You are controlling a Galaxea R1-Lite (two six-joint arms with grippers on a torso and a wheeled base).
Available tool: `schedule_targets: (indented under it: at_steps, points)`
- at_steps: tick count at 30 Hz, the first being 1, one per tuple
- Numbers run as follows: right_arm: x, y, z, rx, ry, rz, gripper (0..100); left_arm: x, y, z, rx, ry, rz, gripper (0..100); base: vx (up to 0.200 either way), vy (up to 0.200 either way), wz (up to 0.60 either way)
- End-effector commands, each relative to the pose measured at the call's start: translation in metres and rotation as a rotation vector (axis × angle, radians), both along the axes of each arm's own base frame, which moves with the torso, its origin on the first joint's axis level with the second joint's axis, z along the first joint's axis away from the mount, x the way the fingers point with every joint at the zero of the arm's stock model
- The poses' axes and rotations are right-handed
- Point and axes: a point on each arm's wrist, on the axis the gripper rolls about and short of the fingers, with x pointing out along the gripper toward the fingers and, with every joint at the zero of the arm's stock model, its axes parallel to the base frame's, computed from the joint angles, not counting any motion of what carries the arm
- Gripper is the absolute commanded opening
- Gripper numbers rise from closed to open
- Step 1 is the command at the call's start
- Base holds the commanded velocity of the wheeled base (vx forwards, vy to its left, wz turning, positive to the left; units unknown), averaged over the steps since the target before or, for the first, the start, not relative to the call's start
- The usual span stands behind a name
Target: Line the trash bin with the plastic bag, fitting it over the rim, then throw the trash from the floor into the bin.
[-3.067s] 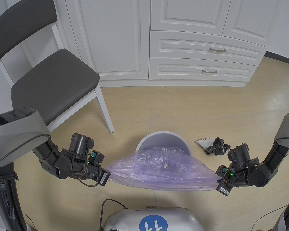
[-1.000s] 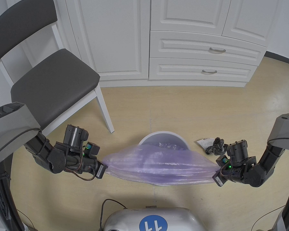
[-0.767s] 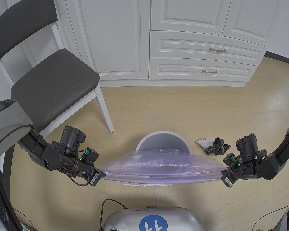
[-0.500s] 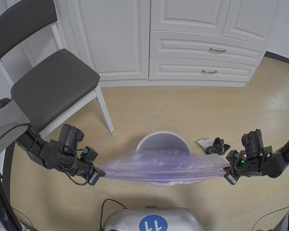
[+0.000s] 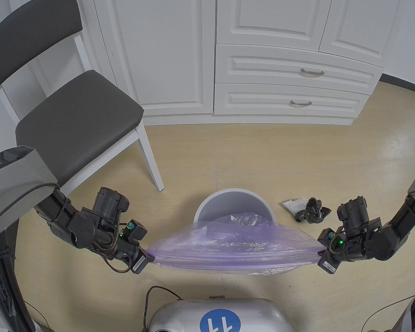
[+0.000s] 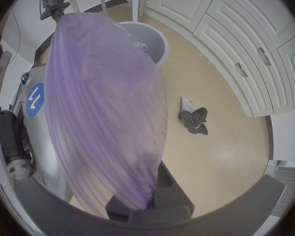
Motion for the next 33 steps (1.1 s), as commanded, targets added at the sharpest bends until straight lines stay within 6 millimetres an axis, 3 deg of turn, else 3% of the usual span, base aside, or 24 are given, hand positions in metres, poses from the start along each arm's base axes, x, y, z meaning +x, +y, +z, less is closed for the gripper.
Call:
schedule_targets:
  at_steps: [1,3,8,15,26,27,33]
  points:
    - [0.015,0.009,-0.035,0.002,0.059,-0.009,0,0.004,-0.008,-0.019,0.009,0.043,-0.013,0,0.000,0.000,0.00]
    - [0.020,0.014,-0.046,0.031,0.030,-0.024,0,0.007,-0.009,-0.023,0.010,0.049,-0.010,0,0.000,0.000,0.00]
    - [0.024,0.021,-0.053,0.066,-0.018,-0.042,0,0.011,-0.012,-0.024,-0.006,0.057,0.015,0,0.000,0.000,0.00]
    - [0.031,0.032,-0.062,0.123,-0.089,-0.081,0,0.021,-0.033,-0.029,-0.123,-0.023,0.131,0,0.000,0.000,0.00]
    - [0.027,0.030,-0.065,0.116,-0.099,-0.090,0,0.009,-0.035,-0.022,-0.127,-0.060,0.152,0,0.000,0.000,0.00]
    - [0.027,0.030,-0.065,0.113,-0.101,-0.093,100,0.009,-0.035,-0.021,-0.128,-0.063,0.152,0,0.000,0.000,0.00]
    - [0.024,0.016,-0.050,0.127,-0.133,-0.112,100,0.009,-0.034,-0.014,-0.139,-0.082,0.150,0,0.000,0.000,0.00]
